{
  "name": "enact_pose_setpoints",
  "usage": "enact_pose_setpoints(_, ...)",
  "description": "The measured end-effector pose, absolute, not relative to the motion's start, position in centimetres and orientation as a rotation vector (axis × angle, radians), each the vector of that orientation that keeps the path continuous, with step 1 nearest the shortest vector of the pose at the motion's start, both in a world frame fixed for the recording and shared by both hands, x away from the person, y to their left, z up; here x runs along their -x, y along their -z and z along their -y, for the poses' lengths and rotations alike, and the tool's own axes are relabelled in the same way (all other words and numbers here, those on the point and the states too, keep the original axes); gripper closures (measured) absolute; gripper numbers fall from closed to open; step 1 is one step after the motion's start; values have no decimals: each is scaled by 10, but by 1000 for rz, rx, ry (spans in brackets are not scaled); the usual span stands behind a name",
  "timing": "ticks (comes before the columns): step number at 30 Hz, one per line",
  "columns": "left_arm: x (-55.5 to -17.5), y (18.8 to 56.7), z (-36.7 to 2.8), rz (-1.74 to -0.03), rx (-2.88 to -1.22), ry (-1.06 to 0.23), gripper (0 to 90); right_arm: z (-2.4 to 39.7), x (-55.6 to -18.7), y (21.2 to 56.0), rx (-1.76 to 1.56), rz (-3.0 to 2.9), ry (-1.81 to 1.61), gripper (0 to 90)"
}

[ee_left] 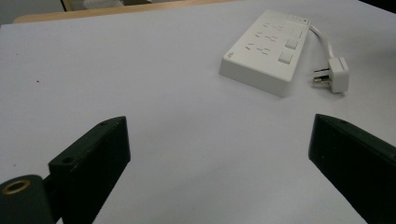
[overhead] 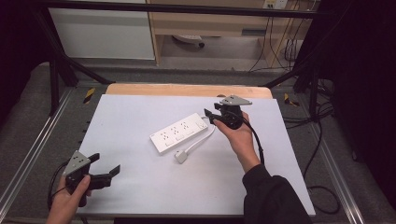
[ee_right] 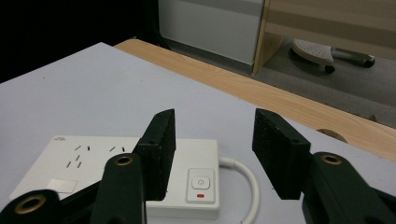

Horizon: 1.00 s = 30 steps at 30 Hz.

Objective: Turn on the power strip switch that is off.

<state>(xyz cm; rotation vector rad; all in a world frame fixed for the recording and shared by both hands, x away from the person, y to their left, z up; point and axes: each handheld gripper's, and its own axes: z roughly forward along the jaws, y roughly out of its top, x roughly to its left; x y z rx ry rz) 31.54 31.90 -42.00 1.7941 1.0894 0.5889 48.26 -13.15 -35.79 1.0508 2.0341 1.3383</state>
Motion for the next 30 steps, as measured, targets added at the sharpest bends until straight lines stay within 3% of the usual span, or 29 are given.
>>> enact_pose_setpoints(30,-316,420,-319,-1085,-1796,-587,55,111,-499,387,-1049,-2084,-1339,800)
